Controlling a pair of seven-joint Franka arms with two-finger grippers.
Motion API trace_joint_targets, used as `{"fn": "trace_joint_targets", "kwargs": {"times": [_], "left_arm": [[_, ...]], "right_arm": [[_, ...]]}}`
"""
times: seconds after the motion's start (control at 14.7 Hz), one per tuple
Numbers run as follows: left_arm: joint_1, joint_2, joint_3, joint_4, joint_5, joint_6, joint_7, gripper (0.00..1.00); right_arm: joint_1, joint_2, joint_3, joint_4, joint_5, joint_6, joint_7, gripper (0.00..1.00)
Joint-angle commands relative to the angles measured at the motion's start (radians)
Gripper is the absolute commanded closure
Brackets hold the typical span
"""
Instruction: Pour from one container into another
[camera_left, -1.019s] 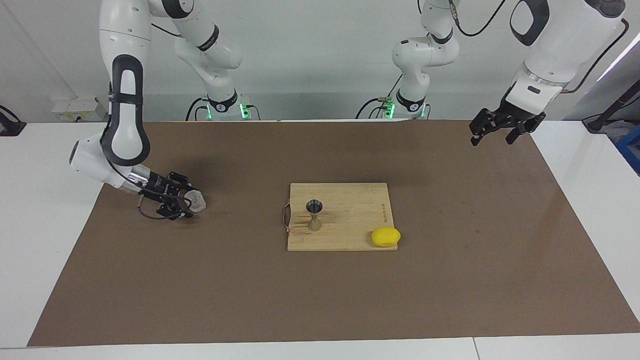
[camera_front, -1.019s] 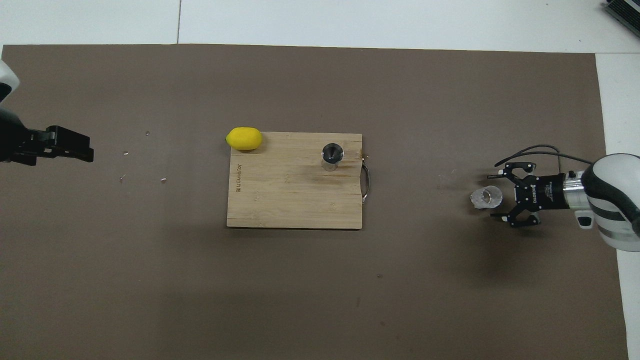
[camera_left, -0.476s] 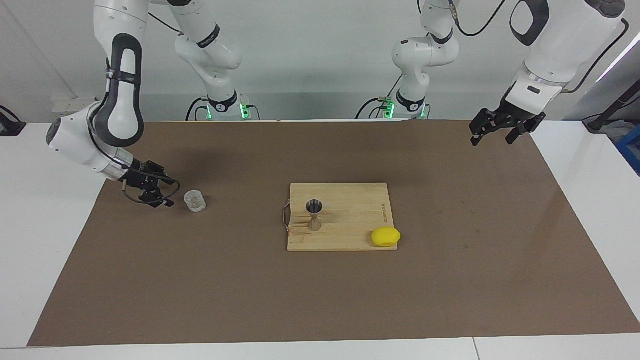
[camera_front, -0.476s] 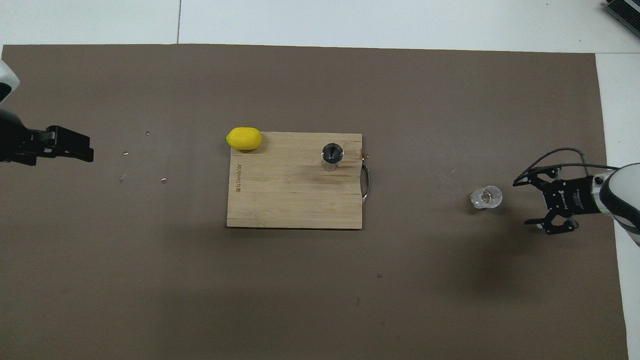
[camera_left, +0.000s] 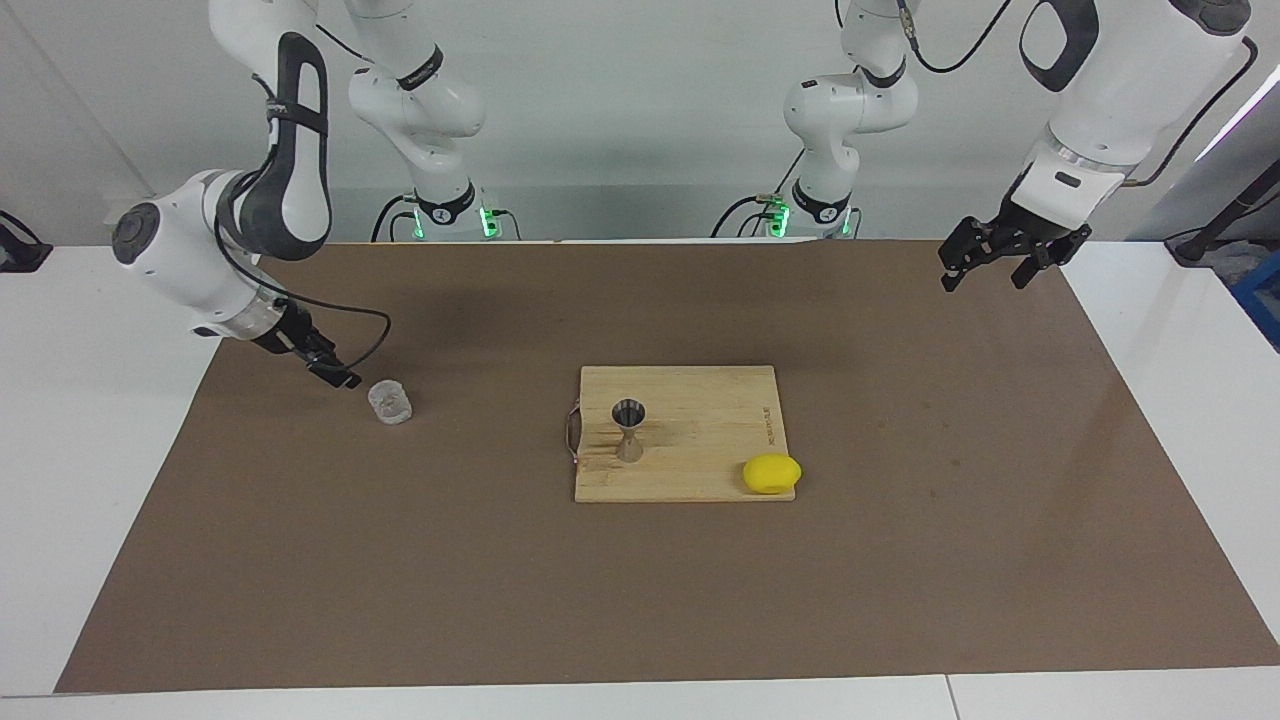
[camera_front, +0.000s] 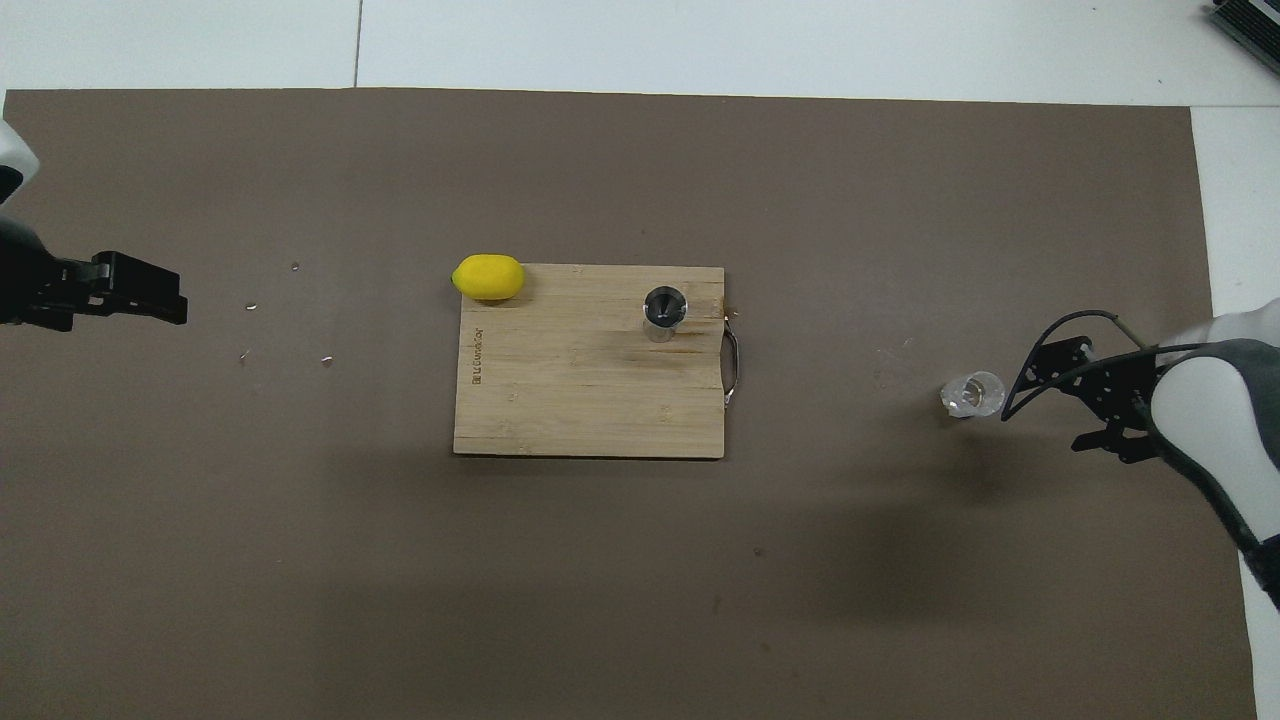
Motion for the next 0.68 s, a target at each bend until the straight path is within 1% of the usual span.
{"fn": "trace_joint_targets", "kwargs": {"times": [0.0, 0.14, 0.27, 0.34, 0.48, 0.61], "left_arm": [[-0.006, -0.027, 0.010, -0.031, -0.011, 0.010, -0.001, 0.00], [-0.006, -0.027, 0.010, -0.031, -0.011, 0.010, 0.000, 0.00], [-0.006, -0.027, 0.010, -0.031, -0.011, 0.010, 0.001, 0.00], [-0.006, -0.027, 0.010, -0.031, -0.011, 0.010, 0.001, 0.00], [-0.006, -0.027, 0.010, -0.031, -0.011, 0.010, 0.000, 0.00], [-0.006, -0.027, 0.010, -0.031, -0.011, 0.010, 0.000, 0.00]], "right_arm": [[0.068, -0.045, 0.003, -0.015, -0.039, -0.008, -0.096, 0.00], [0.135, -0.066, 0.003, -0.008, -0.071, 0.003, -0.129, 0.00], [0.183, -0.088, 0.003, 0.037, -0.160, -0.019, -0.135, 0.00], [0.194, -0.109, 0.003, 0.051, -0.177, -0.044, -0.135, 0.00], [0.196, -0.111, 0.004, 0.148, -0.194, -0.139, -0.137, 0.00], [0.194, -0.097, 0.004, 0.276, -0.208, -0.239, -0.138, 0.00]]}}
